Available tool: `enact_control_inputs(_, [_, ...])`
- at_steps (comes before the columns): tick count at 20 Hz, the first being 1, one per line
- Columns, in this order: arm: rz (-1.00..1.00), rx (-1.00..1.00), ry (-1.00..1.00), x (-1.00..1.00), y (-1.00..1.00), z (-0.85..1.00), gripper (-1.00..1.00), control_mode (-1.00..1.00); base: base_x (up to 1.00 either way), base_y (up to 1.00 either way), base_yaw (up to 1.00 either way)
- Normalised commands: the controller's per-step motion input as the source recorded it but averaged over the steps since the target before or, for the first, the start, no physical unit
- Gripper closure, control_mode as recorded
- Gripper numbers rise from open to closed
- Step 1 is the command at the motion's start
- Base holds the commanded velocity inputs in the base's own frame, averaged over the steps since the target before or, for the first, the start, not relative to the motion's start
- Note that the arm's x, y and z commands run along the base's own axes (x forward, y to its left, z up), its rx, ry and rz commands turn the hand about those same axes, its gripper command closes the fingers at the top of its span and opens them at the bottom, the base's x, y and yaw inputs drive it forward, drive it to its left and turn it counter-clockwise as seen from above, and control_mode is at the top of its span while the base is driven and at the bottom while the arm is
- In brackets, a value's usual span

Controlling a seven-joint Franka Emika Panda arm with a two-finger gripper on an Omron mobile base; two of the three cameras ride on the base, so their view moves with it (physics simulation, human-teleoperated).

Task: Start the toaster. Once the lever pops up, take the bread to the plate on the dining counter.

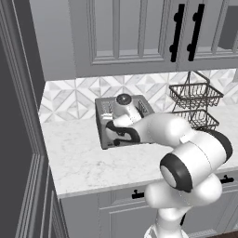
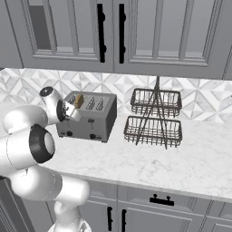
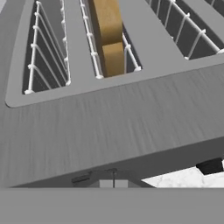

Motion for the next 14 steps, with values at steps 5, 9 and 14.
enact_control_inputs(5, [0.01,0.06,0.02,0.12,0.12,-0.27,1.00,-1.00,0.00,0.00,0.00])
enact_control_inputs(9, [0.01,0.04,0.09,0.04,0.17,-0.63,1.00,-1.00,0.00,0.00,0.00])
enact_control_inputs(14, [0.01,0.00,0.10,0.00,0.21,-0.92,1.00,-1.00,0.00,0.00,0.00])
